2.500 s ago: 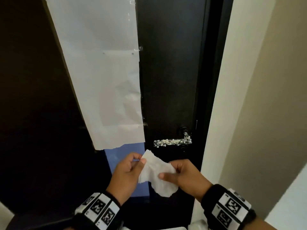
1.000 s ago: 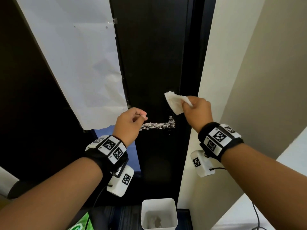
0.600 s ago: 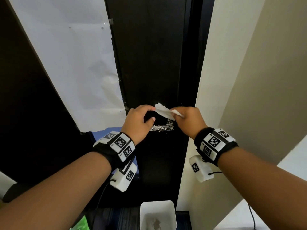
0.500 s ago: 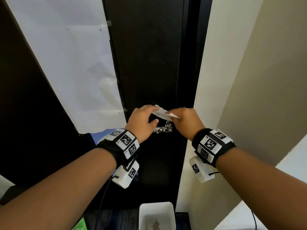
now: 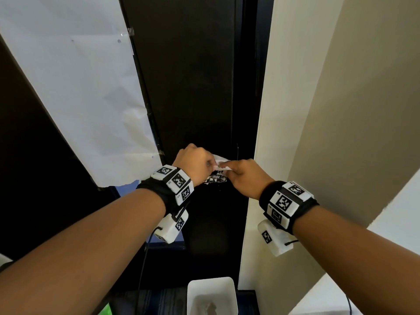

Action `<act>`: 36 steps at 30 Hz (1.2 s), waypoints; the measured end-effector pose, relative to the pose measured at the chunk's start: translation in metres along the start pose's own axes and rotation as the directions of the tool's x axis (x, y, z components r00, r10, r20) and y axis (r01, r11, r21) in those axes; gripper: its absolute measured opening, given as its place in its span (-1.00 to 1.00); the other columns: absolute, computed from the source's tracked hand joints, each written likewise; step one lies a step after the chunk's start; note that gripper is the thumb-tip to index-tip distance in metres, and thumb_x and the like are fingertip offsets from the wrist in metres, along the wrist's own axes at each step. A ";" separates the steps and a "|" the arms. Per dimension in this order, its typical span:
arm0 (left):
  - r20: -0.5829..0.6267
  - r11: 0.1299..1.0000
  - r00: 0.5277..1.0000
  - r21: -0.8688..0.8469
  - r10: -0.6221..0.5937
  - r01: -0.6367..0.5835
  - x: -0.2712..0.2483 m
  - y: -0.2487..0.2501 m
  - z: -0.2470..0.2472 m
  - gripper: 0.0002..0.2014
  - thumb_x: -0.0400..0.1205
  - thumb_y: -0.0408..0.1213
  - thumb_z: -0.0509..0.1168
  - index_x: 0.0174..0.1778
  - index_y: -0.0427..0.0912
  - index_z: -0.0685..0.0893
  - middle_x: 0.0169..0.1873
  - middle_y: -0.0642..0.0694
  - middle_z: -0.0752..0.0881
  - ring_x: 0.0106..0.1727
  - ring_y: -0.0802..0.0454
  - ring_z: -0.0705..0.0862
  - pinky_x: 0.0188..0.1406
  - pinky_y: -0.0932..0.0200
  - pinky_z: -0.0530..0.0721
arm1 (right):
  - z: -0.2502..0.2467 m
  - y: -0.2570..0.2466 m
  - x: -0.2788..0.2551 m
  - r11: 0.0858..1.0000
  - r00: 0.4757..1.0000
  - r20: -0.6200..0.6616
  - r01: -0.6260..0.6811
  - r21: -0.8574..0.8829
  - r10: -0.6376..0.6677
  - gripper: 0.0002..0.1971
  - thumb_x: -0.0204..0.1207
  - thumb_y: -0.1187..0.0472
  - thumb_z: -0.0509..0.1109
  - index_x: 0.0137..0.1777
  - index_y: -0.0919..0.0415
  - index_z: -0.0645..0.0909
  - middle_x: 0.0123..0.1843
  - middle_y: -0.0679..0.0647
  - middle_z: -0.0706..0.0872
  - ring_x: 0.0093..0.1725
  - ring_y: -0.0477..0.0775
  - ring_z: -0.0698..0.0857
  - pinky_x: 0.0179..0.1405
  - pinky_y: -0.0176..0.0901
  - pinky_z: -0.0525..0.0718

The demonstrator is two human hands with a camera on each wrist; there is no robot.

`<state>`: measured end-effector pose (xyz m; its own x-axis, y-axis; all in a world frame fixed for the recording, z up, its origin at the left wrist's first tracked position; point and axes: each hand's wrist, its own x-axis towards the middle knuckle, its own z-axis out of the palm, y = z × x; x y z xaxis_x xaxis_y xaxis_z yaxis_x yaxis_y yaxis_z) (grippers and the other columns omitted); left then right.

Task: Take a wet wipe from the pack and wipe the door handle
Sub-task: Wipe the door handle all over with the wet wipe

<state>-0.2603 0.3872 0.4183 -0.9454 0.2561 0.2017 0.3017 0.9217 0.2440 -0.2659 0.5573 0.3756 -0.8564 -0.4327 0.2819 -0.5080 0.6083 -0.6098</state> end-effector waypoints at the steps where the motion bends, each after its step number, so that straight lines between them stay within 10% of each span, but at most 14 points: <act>1: 0.004 1.000 1.000 -0.014 0.004 -0.004 0.001 0.000 0.001 -0.83 0.60 -0.16 0.31 0.02 0.00 0.78 -0.07 -0.07 0.69 0.14 -0.03 0.54 0.18 -0.03 0.55 | -0.001 -0.001 0.000 1.000 1.000 0.006 -0.012 0.018 0.012 -0.71 0.64 0.33 0.24 0.23 0.11 0.70 -0.32 0.03 0.70 -0.49 -0.19 0.58 -0.40 -0.39 0.56; 7: 0.035 0.994 0.999 -0.111 0.019 -0.015 0.006 -0.004 0.006 -0.89 0.61 -0.27 0.24 -0.09 -0.05 0.67 -0.41 0.12 0.61 -0.26 0.03 0.57 0.05 -0.08 0.62 | -0.002 -0.003 -0.005 0.991 0.997 -0.012 -0.075 0.107 0.077 -0.59 0.66 0.27 0.23 -0.40 -0.13 0.49 -0.56 -0.06 0.48 -0.63 -0.14 0.42 -0.54 -0.25 0.42; 19: 0.048 0.992 0.997 -0.113 0.057 -0.051 0.000 -0.006 0.002 -0.88 0.62 -0.30 0.21 -0.08 -0.01 0.64 -0.45 0.18 0.60 -0.19 0.07 0.57 0.22 -0.13 0.53 | -0.001 -0.013 -0.015 0.964 0.985 -0.054 -0.146 0.224 0.162 -0.72 0.68 0.26 0.21 -0.24 0.28 0.63 -0.58 -0.06 0.44 -0.68 -0.20 0.42 -0.63 -0.43 0.37; 27: 0.060 0.990 0.994 -0.112 0.093 -0.086 -0.007 -0.009 0.001 -0.87 0.63 -0.29 0.17 -0.08 0.01 0.60 -0.41 0.12 0.65 -0.14 0.04 0.57 0.25 -0.17 0.50 | 0.002 -0.023 -0.024 0.979 0.989 -0.075 -0.116 0.167 0.130 -0.61 0.68 0.26 0.20 -0.43 0.02 0.44 -0.54 0.02 0.47 -0.54 0.05 0.45 -0.50 -0.11 0.44; 36: 0.054 0.985 0.992 -0.133 0.113 -0.105 -0.012 -0.010 -0.003 -0.84 0.64 -0.30 0.14 -0.02 -0.01 0.61 -0.29 0.04 0.72 0.04 -0.05 0.58 0.24 -0.10 0.47 | 0.008 -0.031 -0.028 0.977 0.982 -0.099 -0.144 0.156 0.161 -0.64 0.68 0.26 0.18 -0.39 0.05 0.47 -0.54 0.00 0.47 -0.59 -0.04 0.42 -0.63 -0.36 0.36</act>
<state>-0.2515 0.3740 0.4158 -0.9103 0.3744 0.1765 0.4134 0.8425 0.3453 -0.2257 0.5453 0.3813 -0.9317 -0.2616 0.2520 -0.3587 0.5526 -0.7523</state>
